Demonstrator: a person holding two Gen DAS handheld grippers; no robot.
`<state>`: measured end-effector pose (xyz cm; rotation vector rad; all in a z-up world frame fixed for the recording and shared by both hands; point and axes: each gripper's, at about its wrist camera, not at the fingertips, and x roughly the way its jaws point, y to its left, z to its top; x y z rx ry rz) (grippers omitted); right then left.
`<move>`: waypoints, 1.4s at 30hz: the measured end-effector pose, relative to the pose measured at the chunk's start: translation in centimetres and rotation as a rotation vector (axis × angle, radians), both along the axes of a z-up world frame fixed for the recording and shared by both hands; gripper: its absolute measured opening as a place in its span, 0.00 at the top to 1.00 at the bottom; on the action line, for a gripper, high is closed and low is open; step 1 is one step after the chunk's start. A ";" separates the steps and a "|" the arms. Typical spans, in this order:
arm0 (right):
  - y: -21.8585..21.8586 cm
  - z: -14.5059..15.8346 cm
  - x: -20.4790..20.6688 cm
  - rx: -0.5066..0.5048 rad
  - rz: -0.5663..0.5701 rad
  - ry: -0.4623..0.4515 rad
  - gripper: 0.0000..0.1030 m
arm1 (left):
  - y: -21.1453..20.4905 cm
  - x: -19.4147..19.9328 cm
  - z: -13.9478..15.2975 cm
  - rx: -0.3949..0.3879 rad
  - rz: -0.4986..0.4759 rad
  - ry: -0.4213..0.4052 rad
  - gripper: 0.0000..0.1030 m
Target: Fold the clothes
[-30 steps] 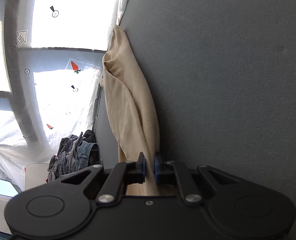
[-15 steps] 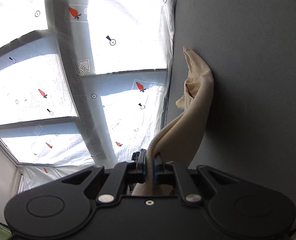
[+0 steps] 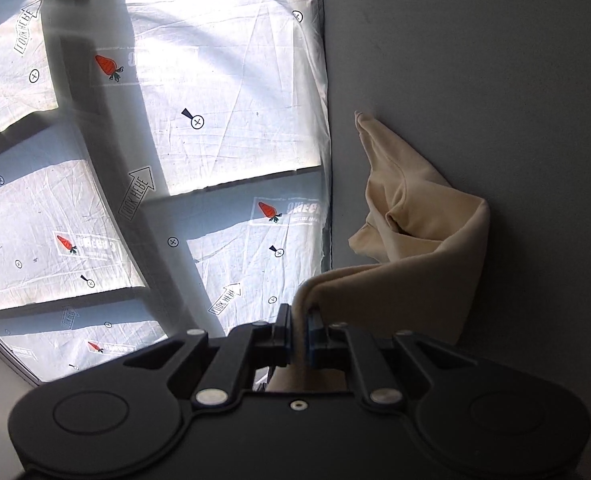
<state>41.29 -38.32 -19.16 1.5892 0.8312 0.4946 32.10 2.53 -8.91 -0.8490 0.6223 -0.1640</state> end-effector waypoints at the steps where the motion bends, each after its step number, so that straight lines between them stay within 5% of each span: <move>1: 0.1 0.0 0.6 0.001 -0.003 0.001 0.92 | 0.1 0.8 -0.1 0.001 -0.001 -0.001 0.92; 15: 2.6 -3.1 12.2 0.005 0.000 0.108 0.92 | 1.8 14.7 -3.6 -0.002 0.030 0.076 0.92; 23: 3.6 -8.5 18.8 -0.018 0.029 0.282 0.89 | 3.5 23.0 -10.9 0.022 0.065 0.272 0.92; 26: 4.0 -10.4 20.2 -0.021 0.026 0.331 0.88 | 4.5 24.6 -13.5 -0.038 0.100 0.320 0.88; 34: 4.2 -11.6 21.5 -0.024 0.024 0.339 0.85 | 5.8 26.1 -14.0 -0.008 0.125 0.300 0.82; 37: 4.0 -10.8 21.5 -0.061 0.024 0.308 0.80 | 6.0 25.8 -13.3 0.041 0.140 0.298 0.66; 39: 3.9 -10.0 21.3 -0.090 0.009 0.268 0.66 | 6.4 25.0 -12.7 0.070 0.186 0.290 0.53; 42: 3.4 -8.4 21.2 -0.168 -0.015 0.194 0.57 | 7.1 23.7 -12.1 0.097 0.236 0.257 0.41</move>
